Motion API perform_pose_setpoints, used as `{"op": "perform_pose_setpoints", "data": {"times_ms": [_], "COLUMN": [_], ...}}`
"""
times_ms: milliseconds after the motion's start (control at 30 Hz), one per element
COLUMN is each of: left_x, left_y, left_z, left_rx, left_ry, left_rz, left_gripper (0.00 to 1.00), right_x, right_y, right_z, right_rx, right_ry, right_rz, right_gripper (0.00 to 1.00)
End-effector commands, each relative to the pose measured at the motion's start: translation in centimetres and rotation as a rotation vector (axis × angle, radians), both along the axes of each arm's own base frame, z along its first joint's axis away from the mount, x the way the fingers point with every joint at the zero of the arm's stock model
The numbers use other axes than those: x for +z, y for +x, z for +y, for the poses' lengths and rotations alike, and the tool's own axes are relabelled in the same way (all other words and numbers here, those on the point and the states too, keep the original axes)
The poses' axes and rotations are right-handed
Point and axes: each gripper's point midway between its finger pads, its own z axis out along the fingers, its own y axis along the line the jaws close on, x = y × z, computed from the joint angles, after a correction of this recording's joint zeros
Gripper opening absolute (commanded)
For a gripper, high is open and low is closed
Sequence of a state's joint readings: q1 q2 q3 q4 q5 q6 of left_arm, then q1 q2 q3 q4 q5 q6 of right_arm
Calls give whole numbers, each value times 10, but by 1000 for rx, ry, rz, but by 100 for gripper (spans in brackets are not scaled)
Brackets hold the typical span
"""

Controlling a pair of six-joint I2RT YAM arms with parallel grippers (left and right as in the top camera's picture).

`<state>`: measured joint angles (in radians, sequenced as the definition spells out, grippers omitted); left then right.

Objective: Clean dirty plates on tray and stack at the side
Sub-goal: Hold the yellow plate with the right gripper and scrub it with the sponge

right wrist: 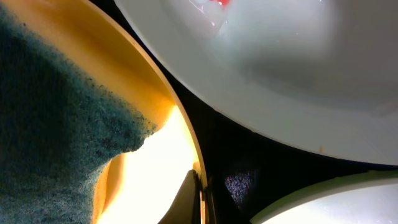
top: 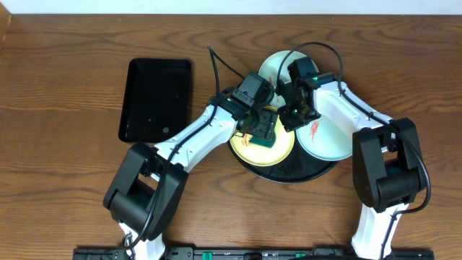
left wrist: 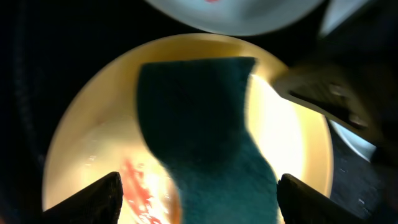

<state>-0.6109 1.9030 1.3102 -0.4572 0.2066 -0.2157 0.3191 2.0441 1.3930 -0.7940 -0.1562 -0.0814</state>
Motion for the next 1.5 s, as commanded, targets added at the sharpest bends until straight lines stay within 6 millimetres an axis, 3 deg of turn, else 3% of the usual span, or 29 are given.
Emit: {"op": "perform_pose_setpoints", "data": {"times_ms": [0, 133, 433, 600, 767, 1067, 1267, 1467], "left_x": [7, 5, -18, -20, -20, -23, -38, -46], "left_y": [12, 15, 8, 7, 6, 1, -7, -8], "left_z": [3, 1, -7, -8, -8, -10, -14, -11], "left_rx": [43, 63, 91, 88, 111, 121, 109, 116], "left_ry": [6, -6, -37, -35, -43, -65, -71, -51], "left_rz": [-37, -35, 56, 59, 70, 108, 165, 173], "left_gripper": [79, 76, 76, 75, 63, 63, 62, 37], "right_x": [-9, -9, -9, -9, -9, -9, -9, -9], "right_y": [-11, -11, -11, -11, -11, -11, -11, -11], "right_z": [14, 14, 14, 14, 14, 14, 14, 14], "right_rx": [48, 48, 48, 48, 47, 44, 44, 44], "right_ry": [29, 29, 29, 29, 29, 29, 29, 29], "right_rz": [41, 41, 41, 41, 41, 42, 42, 42], "right_gripper": [1, 1, 1, 1, 1, 1, 1, 1]}}
